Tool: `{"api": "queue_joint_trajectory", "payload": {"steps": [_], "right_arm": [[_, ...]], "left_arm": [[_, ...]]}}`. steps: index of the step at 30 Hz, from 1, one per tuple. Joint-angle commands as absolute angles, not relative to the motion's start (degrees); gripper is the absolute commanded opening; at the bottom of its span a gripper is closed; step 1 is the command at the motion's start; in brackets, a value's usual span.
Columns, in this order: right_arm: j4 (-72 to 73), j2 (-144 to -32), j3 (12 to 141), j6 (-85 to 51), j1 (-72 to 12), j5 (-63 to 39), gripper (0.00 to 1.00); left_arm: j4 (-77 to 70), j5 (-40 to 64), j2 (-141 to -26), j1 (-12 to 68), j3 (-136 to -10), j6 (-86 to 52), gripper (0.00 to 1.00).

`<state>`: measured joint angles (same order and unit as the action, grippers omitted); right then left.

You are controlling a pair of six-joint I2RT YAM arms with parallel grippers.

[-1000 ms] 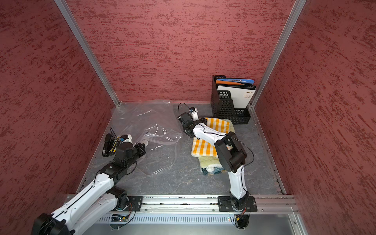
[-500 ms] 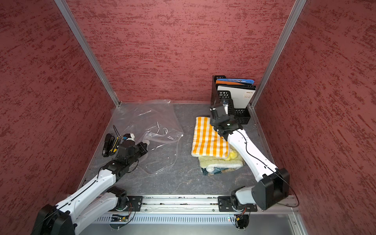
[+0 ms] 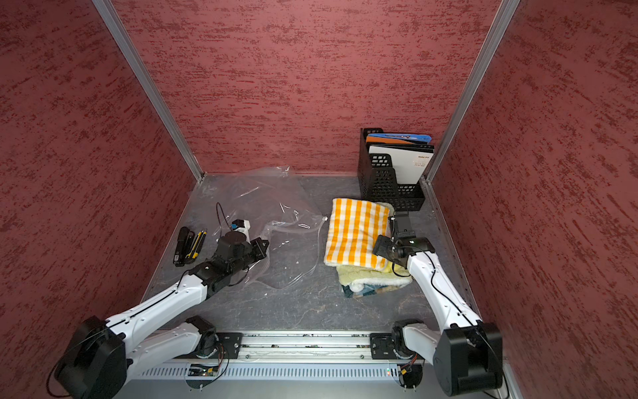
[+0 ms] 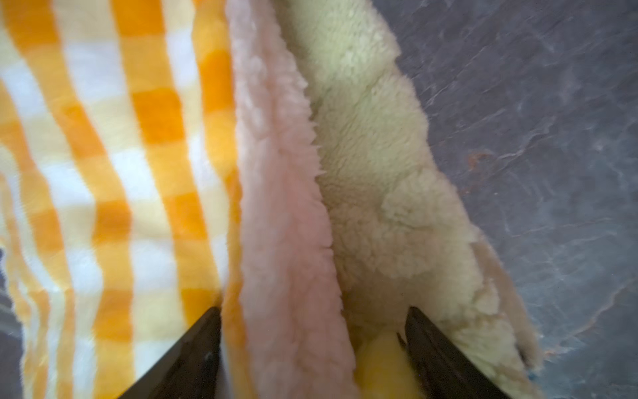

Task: Take the blanket out of the vacuum bag
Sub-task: Place the blanket at the center of the board.

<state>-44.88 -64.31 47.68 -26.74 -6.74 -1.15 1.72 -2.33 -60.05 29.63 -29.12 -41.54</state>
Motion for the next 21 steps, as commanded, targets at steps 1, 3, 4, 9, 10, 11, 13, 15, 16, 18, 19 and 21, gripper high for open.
{"api": "queue_joint_trajectory", "payload": {"steps": [1, 3, 4, 9, 10, 11, 13, 15, 16, 18, 19, 21], "right_arm": [[-42.8, -62.9, 46.9, -27.5, -6.6, -7.8, 0.74], [-42.1, -63.3, 46.6, -27.1, -6.5, -8.4, 0.67], [-41.8, -63.9, 46.4, -27.0, -6.5, -8.8, 0.65], [-39.9, -67.1, 45.9, -26.5, -6.0, -7.9, 0.45], [-39.8, -67.5, 46.0, -26.5, -5.7, -7.8, 0.44], [-39.5, -67.7, 46.0, -26.6, -5.5, -8.0, 0.41], [-38.7, -67.8, 46.0, -26.7, -5.0, -7.7, 0.30], [-38.3, -67.9, 46.0, -26.9, -4.4, -7.8, 0.17], [-38.2, -67.9, 46.2, -27.0, -4.2, -7.9, 0.10], [-37.8, -67.1, 46.3, -27.8, -3.5, -7.5, 0.00], [-37.7, -66.4, 46.3, -28.1, -3.1, -7.2, 0.00], [-38.0, -64.7, 46.9, -28.5, -2.2, -6.3, 0.00]], "left_arm": [[1.9, -5.1, -58.5, 30.1, -29.5, -41.8, 0.06], [3.1, -5.6, -57.1, 30.1, -29.6, -41.4, 0.26], [3.7, -5.6, -56.4, 30.1, -29.8, -40.9, 0.34], [8.4, -6.7, -52.5, 30.0, -31.4, -39.9, 0.84], [9.5, -6.8, -51.7, 30.0, -31.8, -39.7, 0.90], [10.4, -6.8, -50.7, 30.0, -32.3, -39.1, 1.00], [12.6, -6.8, -48.9, 30.0, -33.1, -38.7, 1.00], [15.5, -7.2, -47.1, 30.0, -33.6, -38.7, 1.00], [17.0, -7.5, -46.3, 30.0, -33.8, -38.8, 1.00], [20.3, -8.8, -43.8, 30.0, -33.8, -39.3, 1.00], [21.2, -9.2, -42.5, 29.8, -33.5, -39.3, 0.99], [22.4, -10.2, -39.6, 29.5, -32.7, -39.3, 0.99]]}}
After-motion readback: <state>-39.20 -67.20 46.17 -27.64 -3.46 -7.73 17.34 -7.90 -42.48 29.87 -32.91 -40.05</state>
